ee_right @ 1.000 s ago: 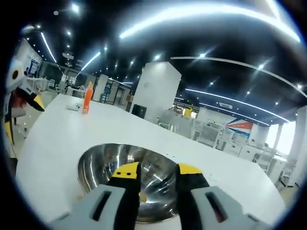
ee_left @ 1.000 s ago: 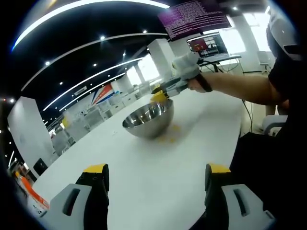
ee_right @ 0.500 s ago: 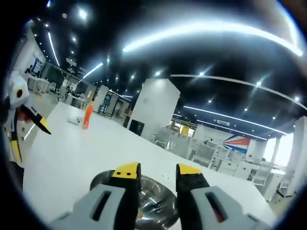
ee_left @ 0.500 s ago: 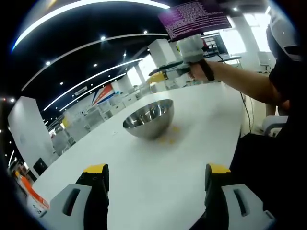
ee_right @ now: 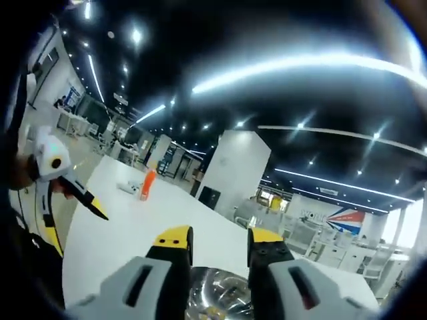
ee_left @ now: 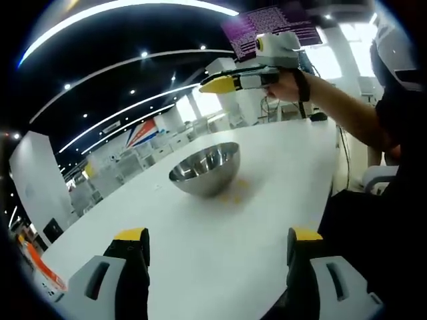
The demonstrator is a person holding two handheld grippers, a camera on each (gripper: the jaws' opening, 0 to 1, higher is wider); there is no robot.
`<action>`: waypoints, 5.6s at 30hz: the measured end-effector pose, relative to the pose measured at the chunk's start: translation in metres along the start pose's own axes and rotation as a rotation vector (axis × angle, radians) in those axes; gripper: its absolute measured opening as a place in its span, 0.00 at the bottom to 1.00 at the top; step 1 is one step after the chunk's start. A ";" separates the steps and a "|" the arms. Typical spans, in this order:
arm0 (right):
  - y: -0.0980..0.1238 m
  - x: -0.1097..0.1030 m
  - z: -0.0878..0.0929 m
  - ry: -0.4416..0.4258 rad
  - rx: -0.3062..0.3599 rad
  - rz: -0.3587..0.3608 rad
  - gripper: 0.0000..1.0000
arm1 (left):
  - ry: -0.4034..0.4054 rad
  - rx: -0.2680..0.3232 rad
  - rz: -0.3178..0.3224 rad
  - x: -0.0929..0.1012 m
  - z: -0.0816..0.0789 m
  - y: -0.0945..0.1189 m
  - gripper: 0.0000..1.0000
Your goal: Pick up the QQ candy scattered on the table and place it into the stainless steel bowl on the table
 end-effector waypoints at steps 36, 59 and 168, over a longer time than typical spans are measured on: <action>0.016 -0.095 0.116 -0.236 -0.257 -0.207 0.30 | 0.002 0.016 0.012 0.002 -0.002 0.002 0.87; 0.024 -0.090 0.173 -0.223 -0.406 -0.118 0.26 | 0.009 0.008 0.019 0.003 0.003 -0.001 0.86; -0.012 0.007 0.034 -0.286 -0.075 0.120 0.07 | 0.004 -0.005 0.004 0.003 0.006 0.000 0.85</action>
Point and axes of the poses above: the point that each gripper's makers call its tool centre point, and the gripper's own axes: y roughly backward along the fingers, x roughly to its right, z roughly out of its underside, the point moved 10 cm from there along y, roughly backward along the fingers, and after that the axes turned 11 degrees about x, right-handed, at the moved point
